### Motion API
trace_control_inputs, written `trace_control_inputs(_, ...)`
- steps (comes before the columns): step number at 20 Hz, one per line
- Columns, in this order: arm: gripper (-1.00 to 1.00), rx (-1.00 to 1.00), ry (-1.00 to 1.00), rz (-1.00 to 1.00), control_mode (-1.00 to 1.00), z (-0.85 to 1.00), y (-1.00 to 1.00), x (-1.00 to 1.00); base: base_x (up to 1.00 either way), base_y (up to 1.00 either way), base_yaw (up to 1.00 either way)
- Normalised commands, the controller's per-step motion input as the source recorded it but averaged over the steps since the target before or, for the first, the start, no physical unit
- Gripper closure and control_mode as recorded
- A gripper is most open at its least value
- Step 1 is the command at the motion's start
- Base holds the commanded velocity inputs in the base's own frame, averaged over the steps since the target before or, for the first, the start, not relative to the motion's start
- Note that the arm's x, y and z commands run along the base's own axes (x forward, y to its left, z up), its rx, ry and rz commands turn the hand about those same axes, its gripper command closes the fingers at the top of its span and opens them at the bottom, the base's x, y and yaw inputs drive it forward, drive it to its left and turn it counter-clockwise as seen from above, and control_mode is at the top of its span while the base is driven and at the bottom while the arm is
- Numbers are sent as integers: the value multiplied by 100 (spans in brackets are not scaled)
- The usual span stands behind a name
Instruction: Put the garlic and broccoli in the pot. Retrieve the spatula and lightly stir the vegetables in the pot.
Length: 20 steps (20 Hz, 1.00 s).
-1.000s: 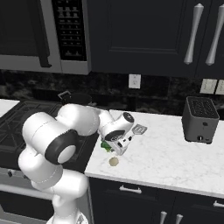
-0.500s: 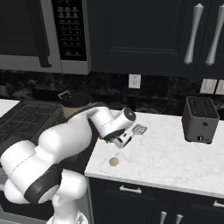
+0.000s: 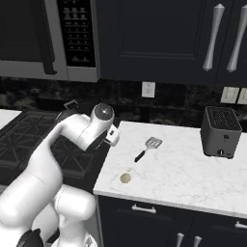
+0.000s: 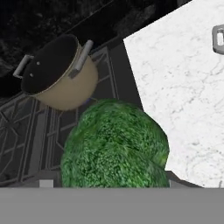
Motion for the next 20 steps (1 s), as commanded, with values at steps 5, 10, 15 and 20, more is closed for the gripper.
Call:
trace_control_inputs(5, 100, -34, -16, 0, -100, 52, 100, 0, 0, 0, 0)
trace_control_inputs(10, 100, -30, -10, 0, -100, 48, 88, 19, 0, 0, 0)
trace_control_inputs(15, 100, -19, -3, -1, -100, 41, 51, 43, 0, 0, 0)
trace_control_inputs(20, 100, -7, 0, -3, -100, 6, 24, 68, 0, 0, 0)
